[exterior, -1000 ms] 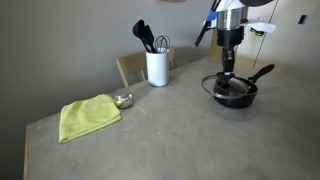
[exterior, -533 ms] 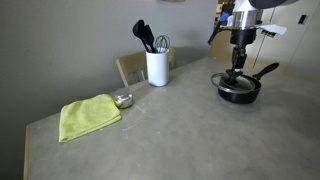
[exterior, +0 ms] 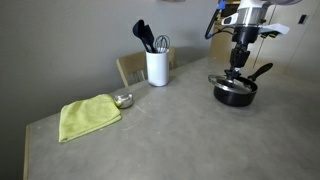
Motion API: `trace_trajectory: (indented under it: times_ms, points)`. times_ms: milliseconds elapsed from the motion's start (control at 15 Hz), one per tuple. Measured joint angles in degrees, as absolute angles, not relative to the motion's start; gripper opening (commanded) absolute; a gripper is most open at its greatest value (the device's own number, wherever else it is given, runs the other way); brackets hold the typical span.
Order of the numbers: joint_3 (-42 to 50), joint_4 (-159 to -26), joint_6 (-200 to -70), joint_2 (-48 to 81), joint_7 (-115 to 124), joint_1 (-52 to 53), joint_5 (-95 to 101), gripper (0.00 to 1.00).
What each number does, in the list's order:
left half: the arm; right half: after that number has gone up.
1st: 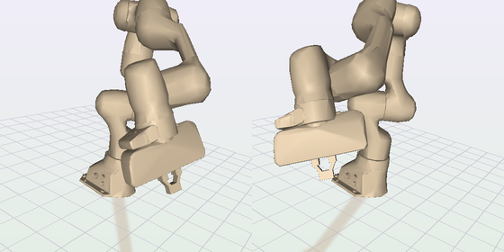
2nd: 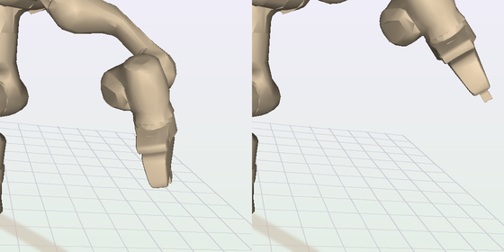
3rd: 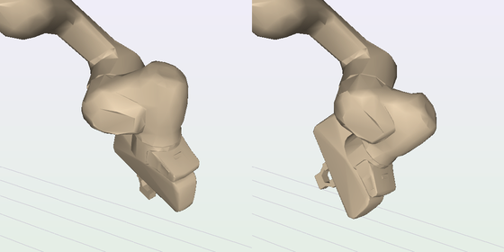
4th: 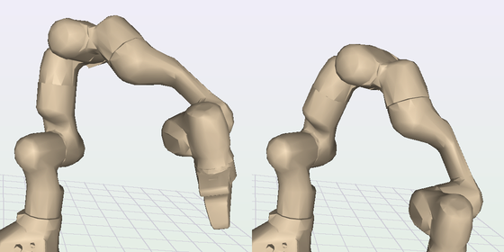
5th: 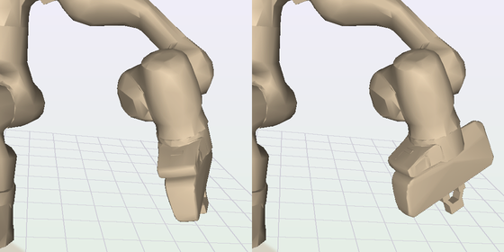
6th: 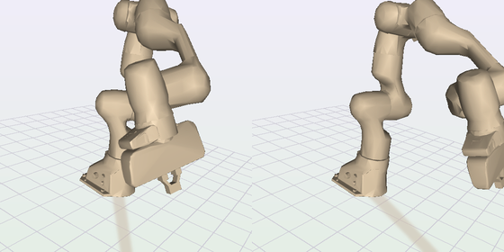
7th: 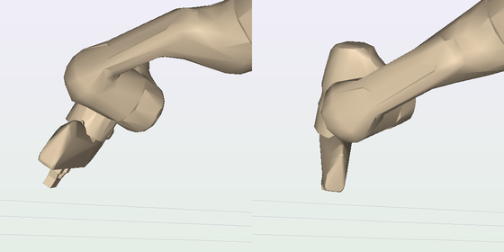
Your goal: Pick the glass lid and put it on the pot
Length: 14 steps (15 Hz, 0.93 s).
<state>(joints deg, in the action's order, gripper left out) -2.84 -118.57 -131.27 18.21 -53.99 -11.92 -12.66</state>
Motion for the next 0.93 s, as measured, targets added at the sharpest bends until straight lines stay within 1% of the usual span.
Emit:
trace_trajectory:
  times_ms: [533, 933]
  points:
    - [-1.95, -118.46, -129.37, 18.21, -55.48, -11.93, -13.68, 0.14]
    - [-0.97, -117.81, -128.31, 18.21, -54.88, -11.77, -9.09, 0.14]
